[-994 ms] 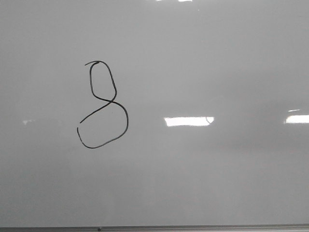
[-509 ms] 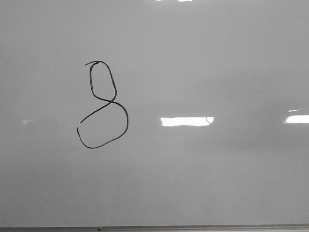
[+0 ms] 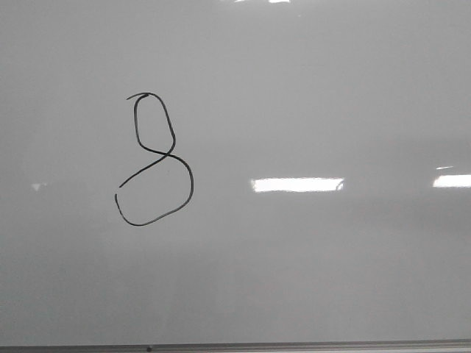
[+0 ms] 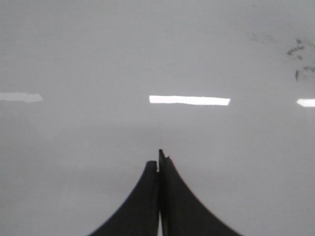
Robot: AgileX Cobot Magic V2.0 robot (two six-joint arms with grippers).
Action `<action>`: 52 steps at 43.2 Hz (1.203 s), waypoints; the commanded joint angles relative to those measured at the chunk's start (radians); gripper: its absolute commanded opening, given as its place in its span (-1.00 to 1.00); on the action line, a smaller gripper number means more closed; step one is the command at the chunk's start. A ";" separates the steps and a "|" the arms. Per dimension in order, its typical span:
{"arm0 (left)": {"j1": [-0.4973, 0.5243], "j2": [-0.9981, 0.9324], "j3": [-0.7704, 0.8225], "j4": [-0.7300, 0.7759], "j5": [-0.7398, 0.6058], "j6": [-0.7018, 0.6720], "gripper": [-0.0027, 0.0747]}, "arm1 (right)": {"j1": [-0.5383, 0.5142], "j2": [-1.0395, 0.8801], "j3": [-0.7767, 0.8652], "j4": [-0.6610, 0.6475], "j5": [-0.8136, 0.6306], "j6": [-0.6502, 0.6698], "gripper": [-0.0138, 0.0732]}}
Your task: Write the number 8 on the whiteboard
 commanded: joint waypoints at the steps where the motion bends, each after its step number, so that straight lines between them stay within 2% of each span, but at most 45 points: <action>1: 0.001 -0.012 0.012 0.002 -0.089 -0.008 -0.99 | -0.017 -0.046 0.033 -0.066 -0.092 0.059 -0.84; 11: 0.001 -0.012 0.012 0.002 -0.089 -0.008 -0.99 | -0.017 -0.111 0.131 -0.096 -0.122 0.059 -0.84; 17: 0.001 -0.012 0.012 0.002 -0.089 -0.008 -0.99 | -0.017 -0.111 0.129 -0.095 -0.074 0.059 -0.84; 52: 0.001 -0.012 0.012 0.002 -0.089 -0.008 -0.99 | -0.017 -0.111 0.129 -0.096 -0.076 0.059 -0.84</action>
